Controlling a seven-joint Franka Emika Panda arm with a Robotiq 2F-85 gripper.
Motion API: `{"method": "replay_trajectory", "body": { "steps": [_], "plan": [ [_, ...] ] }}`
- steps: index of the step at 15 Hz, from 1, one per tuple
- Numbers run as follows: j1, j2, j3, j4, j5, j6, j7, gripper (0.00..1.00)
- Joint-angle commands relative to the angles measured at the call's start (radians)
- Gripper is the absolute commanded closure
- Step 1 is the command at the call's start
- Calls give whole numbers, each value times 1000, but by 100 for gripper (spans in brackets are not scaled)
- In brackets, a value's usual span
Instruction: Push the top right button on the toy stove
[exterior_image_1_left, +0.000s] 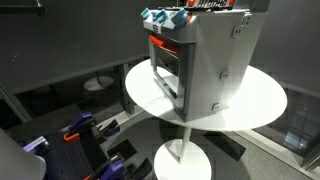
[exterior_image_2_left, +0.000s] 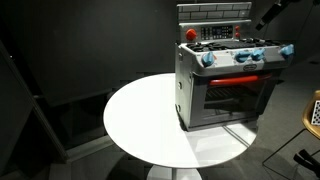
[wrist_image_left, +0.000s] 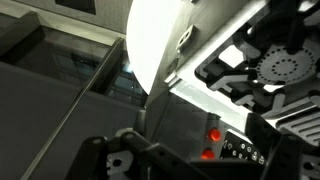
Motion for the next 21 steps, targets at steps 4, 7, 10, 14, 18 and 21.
{"method": "replay_trajectory", "body": {
  "steps": [4, 7, 10, 14, 18, 21],
  "plan": [
    [-32, 63, 22, 42, -37, 75, 32, 0],
    [-43, 89, 26, 60, -46, 100, 37, 0],
    [-47, 116, 28, 81, -45, 117, 38, 0],
    [-46, 151, 34, 105, -37, 140, 35, 0],
    [-48, 173, 44, 124, -47, 152, 49, 0],
    [-49, 172, 50, 124, -52, 158, 58, 0]
  ]
}}
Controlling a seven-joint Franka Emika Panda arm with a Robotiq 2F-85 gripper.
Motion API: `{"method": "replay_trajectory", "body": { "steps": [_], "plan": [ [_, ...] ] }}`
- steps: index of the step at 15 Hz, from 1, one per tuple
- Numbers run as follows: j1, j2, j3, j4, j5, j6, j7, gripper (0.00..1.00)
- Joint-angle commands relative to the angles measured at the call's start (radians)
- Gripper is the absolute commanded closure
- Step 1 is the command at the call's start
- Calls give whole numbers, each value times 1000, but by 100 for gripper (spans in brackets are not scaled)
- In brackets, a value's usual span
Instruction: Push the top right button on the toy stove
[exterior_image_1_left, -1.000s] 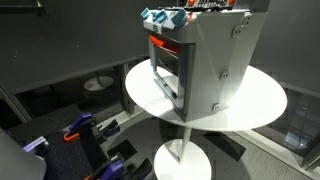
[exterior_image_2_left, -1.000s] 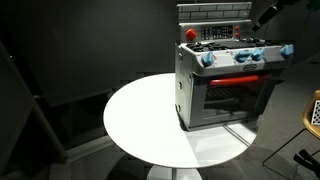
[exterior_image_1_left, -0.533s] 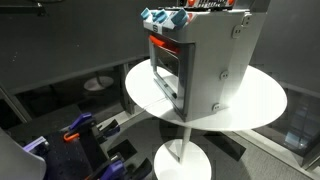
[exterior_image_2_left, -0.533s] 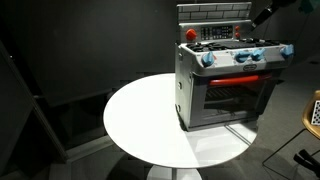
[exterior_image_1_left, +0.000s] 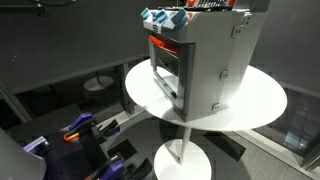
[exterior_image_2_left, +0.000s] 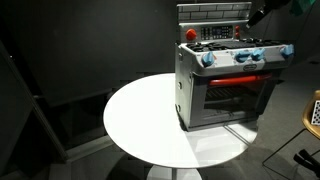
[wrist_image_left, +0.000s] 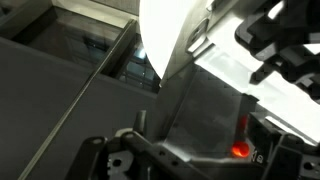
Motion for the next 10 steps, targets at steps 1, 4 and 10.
{"method": "replay_trajectory", "body": {
  "steps": [1, 4, 10],
  "plan": [
    [-20, 12, 19, 29, -35, 7, 41, 0],
    [-25, 19, 19, 43, -63, 5, 65, 0],
    [-37, 26, 18, 56, -90, 6, 90, 0]
  ]
}}
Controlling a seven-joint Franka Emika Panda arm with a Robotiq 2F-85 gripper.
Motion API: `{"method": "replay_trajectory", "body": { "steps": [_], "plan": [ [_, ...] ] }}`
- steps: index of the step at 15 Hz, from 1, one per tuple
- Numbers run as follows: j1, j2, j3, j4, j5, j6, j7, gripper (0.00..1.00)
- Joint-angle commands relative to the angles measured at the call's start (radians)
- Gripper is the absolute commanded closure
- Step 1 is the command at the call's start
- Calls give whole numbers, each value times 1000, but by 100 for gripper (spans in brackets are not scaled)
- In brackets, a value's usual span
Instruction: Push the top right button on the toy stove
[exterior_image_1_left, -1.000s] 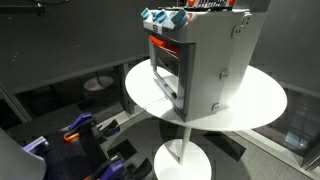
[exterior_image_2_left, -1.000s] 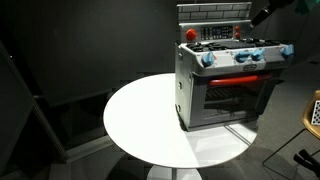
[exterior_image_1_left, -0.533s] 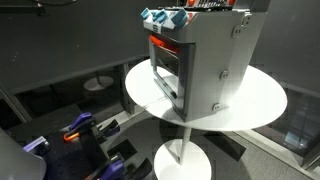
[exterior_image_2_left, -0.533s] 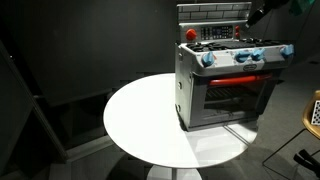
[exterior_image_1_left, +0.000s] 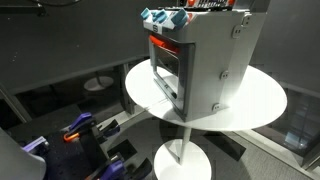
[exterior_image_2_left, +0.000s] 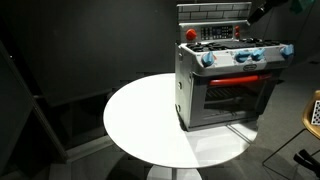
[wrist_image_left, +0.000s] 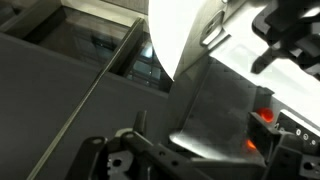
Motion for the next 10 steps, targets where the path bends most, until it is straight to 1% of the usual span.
{"method": "replay_trajectory", "body": {
  "steps": [1, 10],
  "plan": [
    [-18, 22, 14, 34, -31, 4, 34, 0],
    [-9, 26, 32, 21, -10, 11, 45, 0]
  ]
}}
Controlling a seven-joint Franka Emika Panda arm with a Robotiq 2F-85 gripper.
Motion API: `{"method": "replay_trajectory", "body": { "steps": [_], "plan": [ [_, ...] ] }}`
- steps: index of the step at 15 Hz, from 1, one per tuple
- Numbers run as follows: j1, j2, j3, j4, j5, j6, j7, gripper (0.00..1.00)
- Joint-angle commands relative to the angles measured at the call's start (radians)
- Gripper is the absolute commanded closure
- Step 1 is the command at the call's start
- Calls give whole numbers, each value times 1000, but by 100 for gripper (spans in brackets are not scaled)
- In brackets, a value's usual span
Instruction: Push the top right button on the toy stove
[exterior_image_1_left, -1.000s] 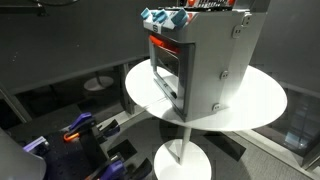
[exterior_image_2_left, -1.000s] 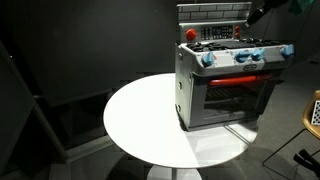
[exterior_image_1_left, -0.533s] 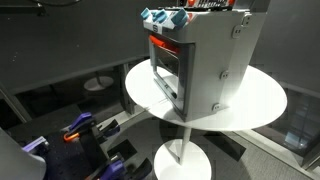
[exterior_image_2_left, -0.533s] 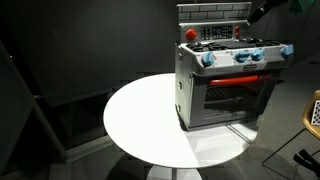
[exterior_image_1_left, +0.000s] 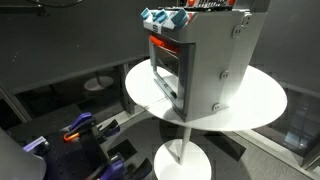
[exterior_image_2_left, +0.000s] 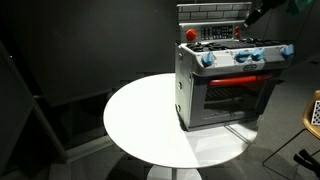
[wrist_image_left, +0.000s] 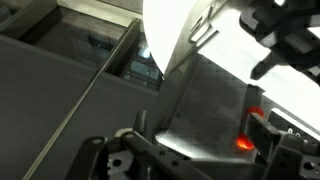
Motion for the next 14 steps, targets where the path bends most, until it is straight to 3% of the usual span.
{"method": "replay_trajectory", "body": {
  "steps": [1, 14],
  "plan": [
    [-9, 15, 17, 19, -15, 12, 35, 0],
    [-12, 52, 18, 46, -18, 50, 50, 0]
  ]
}}
